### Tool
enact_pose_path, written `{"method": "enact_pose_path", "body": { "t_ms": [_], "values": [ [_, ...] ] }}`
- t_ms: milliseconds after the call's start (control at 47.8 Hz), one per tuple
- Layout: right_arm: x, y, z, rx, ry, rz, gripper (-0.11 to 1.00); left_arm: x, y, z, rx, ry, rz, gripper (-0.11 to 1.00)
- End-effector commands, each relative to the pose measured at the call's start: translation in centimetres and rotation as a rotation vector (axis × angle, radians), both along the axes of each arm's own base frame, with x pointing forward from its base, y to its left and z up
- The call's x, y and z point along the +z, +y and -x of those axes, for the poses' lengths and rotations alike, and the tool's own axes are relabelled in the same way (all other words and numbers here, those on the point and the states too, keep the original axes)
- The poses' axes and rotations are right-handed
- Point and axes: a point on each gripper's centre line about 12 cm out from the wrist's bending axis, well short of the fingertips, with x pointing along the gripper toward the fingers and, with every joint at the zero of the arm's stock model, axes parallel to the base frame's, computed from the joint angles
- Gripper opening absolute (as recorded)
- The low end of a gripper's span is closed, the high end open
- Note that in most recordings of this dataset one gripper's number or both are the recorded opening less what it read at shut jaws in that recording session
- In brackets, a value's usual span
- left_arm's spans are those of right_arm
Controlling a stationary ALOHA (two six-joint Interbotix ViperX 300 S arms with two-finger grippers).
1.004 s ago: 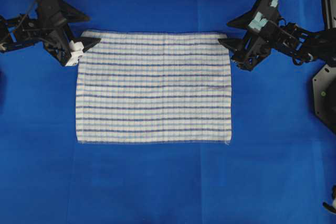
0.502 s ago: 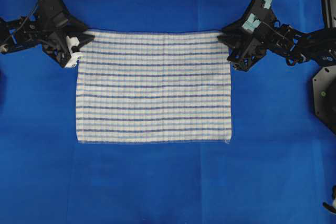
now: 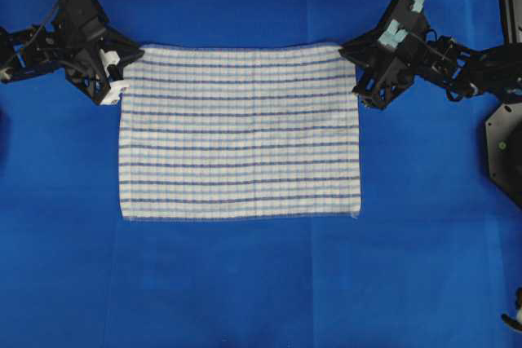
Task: Fold the blue towel.
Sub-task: 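Lift the top edge and fold it down toward the bottom edge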
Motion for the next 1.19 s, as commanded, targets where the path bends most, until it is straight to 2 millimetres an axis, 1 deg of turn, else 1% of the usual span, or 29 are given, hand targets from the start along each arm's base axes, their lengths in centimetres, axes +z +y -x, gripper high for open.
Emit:
{"method": "enact_pose_path", "body": {
  "t_ms": [0,105,293,418,502,627,858,962,1171],
  "values": [
    [1.6,0.0,-0.1,0.002,-0.041,0.015,0.06,1.9,0.1,-0.6,-0.008,-0.053,-0.028,0.04],
    [2.4,0.2,0.0,0.014,-0.046,0.013,0.06,2.9,0.1,-0.7,-0.014,-0.066,-0.036,0.04],
    [2.8,0.2,-0.1,0.019,-0.049,0.011,0.06,2.9,-0.1,-0.5,-0.016,-0.061,-0.032,0.04],
    [2.7,0.7,0.1,0.028,-0.043,0.001,0.06,3.1,-0.8,-0.7,-0.039,-0.072,-0.027,0.04],
    [2.8,1.4,0.3,0.046,-0.034,-0.016,0.06,3.3,-1.8,-1.0,-0.075,-0.08,-0.029,0.04],
    [3.3,3.1,0.8,0.096,-0.023,-0.039,0.06,4.0,-3.6,-1.2,-0.14,-0.107,-0.036,0.04],
    [5.1,6.1,1.7,0.178,-0.075,-0.058,0.06,5.4,-6.9,-0.7,-0.241,-0.182,-0.036,0.04],
    [5.9,7.3,2.2,0.21,-0.106,-0.075,0.06,6.2,-8.7,-0.5,-0.296,-0.221,-0.022,0.04],
    [7.2,9.9,2.6,0.298,-0.144,-0.106,0.06,7.2,-11.6,0.3,-0.387,-0.282,0.022,0.04]
  ]
}}
